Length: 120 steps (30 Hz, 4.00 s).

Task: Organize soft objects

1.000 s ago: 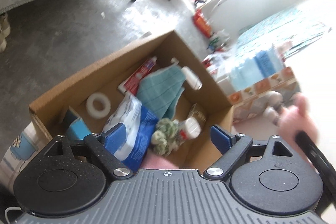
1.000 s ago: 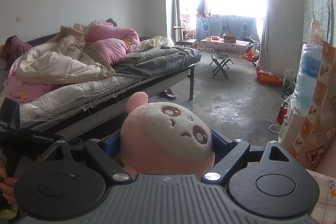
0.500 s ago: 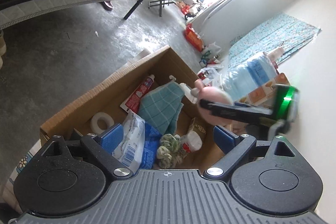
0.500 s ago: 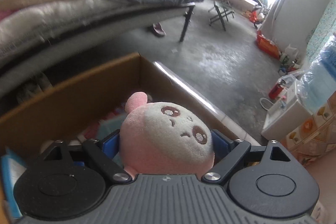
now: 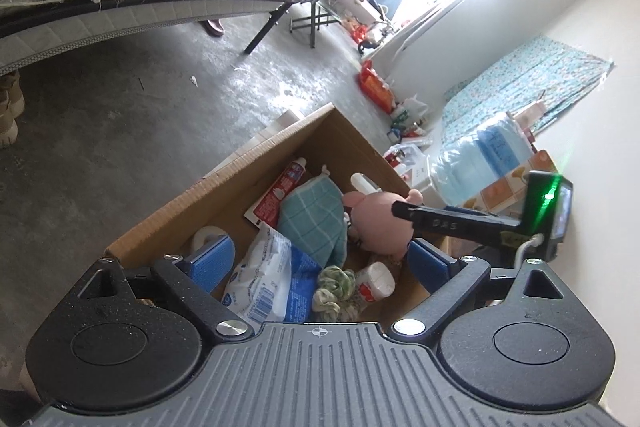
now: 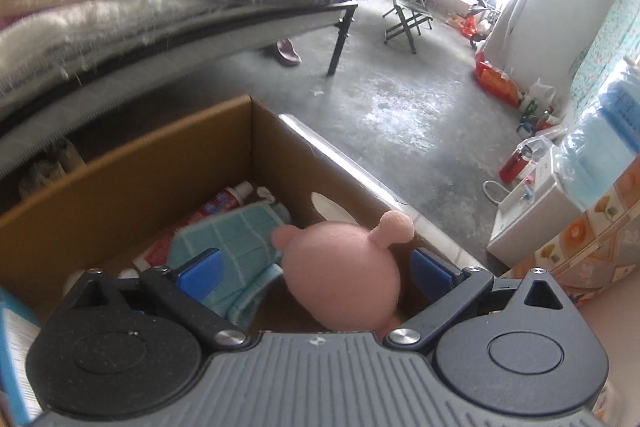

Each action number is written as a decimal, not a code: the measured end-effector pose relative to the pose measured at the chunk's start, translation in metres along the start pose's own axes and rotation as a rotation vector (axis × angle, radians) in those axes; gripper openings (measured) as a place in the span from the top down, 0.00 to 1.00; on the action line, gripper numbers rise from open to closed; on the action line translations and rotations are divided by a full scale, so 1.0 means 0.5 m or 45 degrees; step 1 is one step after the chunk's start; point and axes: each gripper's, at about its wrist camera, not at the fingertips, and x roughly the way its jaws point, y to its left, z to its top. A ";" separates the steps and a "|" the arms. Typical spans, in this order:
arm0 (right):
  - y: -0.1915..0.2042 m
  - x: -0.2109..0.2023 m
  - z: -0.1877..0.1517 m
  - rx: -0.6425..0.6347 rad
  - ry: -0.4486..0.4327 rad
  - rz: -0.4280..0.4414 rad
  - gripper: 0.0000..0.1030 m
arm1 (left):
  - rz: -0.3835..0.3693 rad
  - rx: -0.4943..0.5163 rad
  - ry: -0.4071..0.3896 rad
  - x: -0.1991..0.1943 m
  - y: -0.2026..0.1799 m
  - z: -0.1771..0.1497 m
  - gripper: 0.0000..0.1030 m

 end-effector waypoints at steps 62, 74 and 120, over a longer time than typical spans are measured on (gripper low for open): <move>0.054 -0.644 -0.727 0.718 -0.273 -0.585 0.00 | 0.247 0.952 -0.043 -0.171 -0.274 -0.484 0.00; 0.042 -0.652 -0.731 0.826 -0.240 -0.481 0.00 | 0.385 0.910 0.013 -0.162 -0.275 -0.497 0.00; 0.039 -0.645 -0.753 0.790 -0.102 -0.490 0.00 | 0.372 1.010 0.110 -0.138 -0.316 -0.565 0.00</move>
